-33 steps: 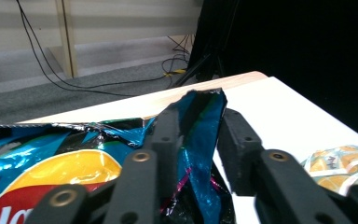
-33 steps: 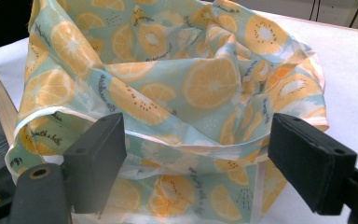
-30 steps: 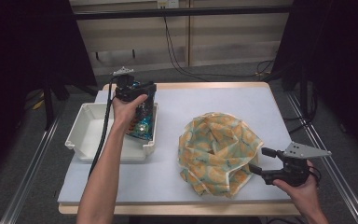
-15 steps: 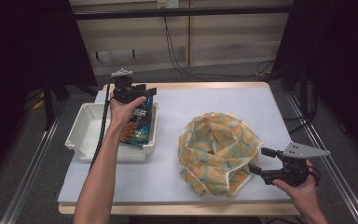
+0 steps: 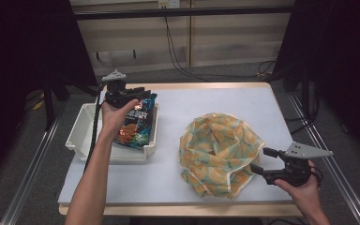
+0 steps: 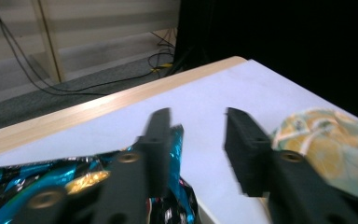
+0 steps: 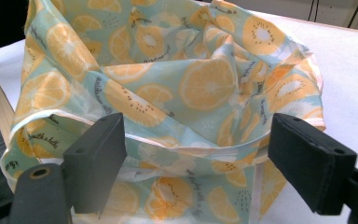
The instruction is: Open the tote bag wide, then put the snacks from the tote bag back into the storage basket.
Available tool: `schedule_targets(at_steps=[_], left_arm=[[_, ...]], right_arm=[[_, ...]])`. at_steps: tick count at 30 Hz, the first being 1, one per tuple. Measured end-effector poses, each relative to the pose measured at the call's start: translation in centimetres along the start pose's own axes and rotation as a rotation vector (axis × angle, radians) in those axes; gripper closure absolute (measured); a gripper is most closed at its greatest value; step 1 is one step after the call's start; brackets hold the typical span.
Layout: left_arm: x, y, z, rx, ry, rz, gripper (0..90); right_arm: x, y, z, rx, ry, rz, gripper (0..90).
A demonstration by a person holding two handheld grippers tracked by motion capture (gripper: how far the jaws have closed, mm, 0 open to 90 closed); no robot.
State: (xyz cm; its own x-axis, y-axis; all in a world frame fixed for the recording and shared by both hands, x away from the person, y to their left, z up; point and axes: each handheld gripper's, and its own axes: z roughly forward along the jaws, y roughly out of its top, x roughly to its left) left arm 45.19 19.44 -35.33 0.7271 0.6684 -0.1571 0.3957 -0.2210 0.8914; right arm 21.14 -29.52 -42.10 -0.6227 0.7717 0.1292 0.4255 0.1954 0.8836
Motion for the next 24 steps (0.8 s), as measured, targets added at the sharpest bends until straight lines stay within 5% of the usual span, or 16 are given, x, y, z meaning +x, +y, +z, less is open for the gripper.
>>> schedule_targets(at_steps=[8,19,24], left_arm=[[-0.2,-1.6,-2.8,0.03,0.001,0.047,90.0],[-0.8,-4.0,-5.1,0.102,0.0,0.106,90.0],[-1.0,-5.8,-6.1,0.134,-0.001,0.086,90.0]], right_arm=[[0.1,-0.1,0.0,0.002,0.0,-0.001,19.1],[0.1,-0.1,0.4,0.007,0.002,0.0,19.1],[0.1,0.2,0.2,-0.01,0.002,-0.005,19.0]])
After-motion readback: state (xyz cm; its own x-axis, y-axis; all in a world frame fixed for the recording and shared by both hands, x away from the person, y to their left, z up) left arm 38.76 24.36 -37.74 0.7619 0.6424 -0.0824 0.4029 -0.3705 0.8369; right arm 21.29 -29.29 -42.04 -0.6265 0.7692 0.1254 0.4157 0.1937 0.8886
